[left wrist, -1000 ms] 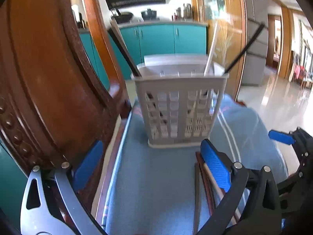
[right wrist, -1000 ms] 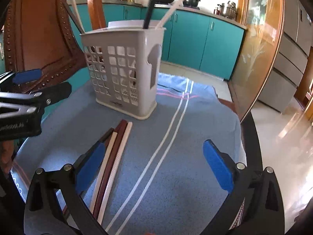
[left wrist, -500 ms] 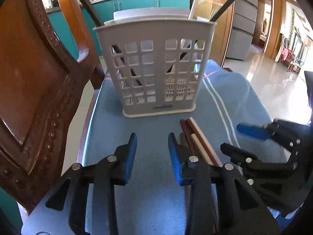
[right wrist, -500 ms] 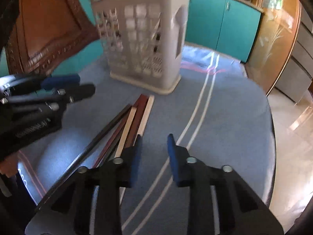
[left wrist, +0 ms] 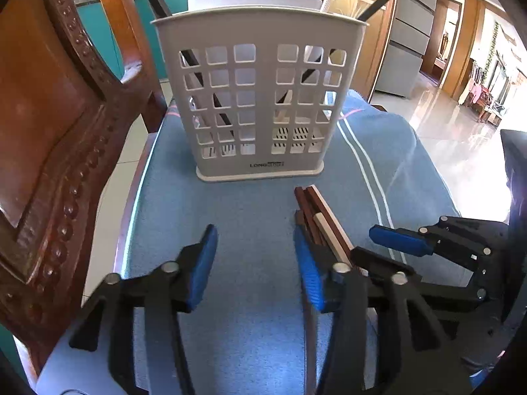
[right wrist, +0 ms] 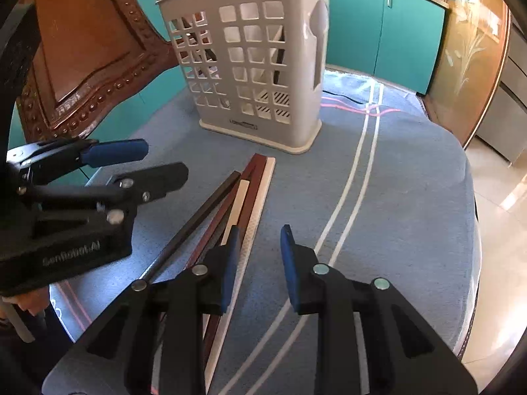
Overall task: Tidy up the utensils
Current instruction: 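Close the left tool on a reddish-brown chopstick while the right tool grasps a cream patterned chopstick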
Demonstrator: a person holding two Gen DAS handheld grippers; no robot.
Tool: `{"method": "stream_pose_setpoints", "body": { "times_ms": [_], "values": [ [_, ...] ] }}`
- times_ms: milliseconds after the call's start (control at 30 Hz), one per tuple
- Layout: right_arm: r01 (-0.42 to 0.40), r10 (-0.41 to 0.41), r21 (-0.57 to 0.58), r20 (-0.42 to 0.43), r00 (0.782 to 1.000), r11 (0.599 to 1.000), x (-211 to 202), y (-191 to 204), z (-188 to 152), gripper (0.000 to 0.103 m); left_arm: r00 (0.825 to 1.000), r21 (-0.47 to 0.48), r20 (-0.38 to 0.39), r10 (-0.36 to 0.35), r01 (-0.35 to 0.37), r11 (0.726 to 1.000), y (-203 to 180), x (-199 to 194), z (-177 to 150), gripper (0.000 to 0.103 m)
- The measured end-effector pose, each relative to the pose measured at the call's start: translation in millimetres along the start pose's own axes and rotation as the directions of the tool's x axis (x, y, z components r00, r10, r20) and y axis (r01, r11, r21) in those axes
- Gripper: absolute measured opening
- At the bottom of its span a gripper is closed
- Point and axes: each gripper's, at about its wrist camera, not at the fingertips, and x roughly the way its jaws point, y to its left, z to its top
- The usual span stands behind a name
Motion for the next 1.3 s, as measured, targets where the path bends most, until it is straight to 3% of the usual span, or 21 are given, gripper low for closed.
{"method": "stream_pose_setpoints", "body": {
  "times_ms": [233, 400, 467, 600, 933, 1100, 1133, 1200, 1300],
  "values": [
    [-0.03, 0.031, 0.03, -0.025, 0.999, 0.999, 6, -8, 2, 0.027, 0.999, 0.024, -0.029, -0.014, 0.014, 1.0, -9, 8, -8, 0.06],
    [0.007, -0.009, -0.055, -0.036, 0.999, 0.998, 11, 8, 0, 0.027, 0.998, 0.032, -0.051, -0.037, 0.039, 0.999, -12, 11, -11, 0.045],
    [0.01, -0.012, -0.054, -0.043, 0.999, 0.998, 12, 9, 1, 0.027, 0.997, 0.038, -0.059, -0.043, 0.046, 0.998, -14, 13, -11, 0.045],
    [0.02, -0.022, -0.029, -0.056, 0.998, 0.999, 13, 2, 4, 0.016, 0.996, 0.028, -0.067, -0.058, 0.06, 0.998, -15, 15, -12, 0.043],
    [0.047, -0.046, 0.019, -0.073, 0.996, 0.999, 11, -14, 5, 0.018, 0.989, 0.036, -0.117, -0.093, 0.098, 0.995, -22, 22, -19, 0.043],
    [0.046, -0.044, 0.027, -0.071, 0.996, 0.999, 8, -16, 4, 0.017, 0.985, -0.013, -0.135, -0.109, 0.109, 0.994, -18, 25, -18, 0.043],
    [0.053, -0.051, 0.025, -0.069, 0.996, 0.998, 8, -15, 4, 0.017, 0.985, -0.02, -0.135, -0.111, 0.11, 0.994, -16, 25, -19, 0.04],
    [0.06, -0.058, 0.027, -0.07, 0.996, 0.998, 7, -17, 4, 0.009, 0.986, -0.007, -0.137, -0.091, 0.091, 0.996, -13, 26, -21, 0.019],
    [0.07, -0.066, 0.05, -0.079, 0.995, 0.996, 6, -25, 5, 0.007, 0.986, -0.005, -0.14, -0.096, 0.096, 0.995, -13, 27, -22, 0.009]
  ]
}}
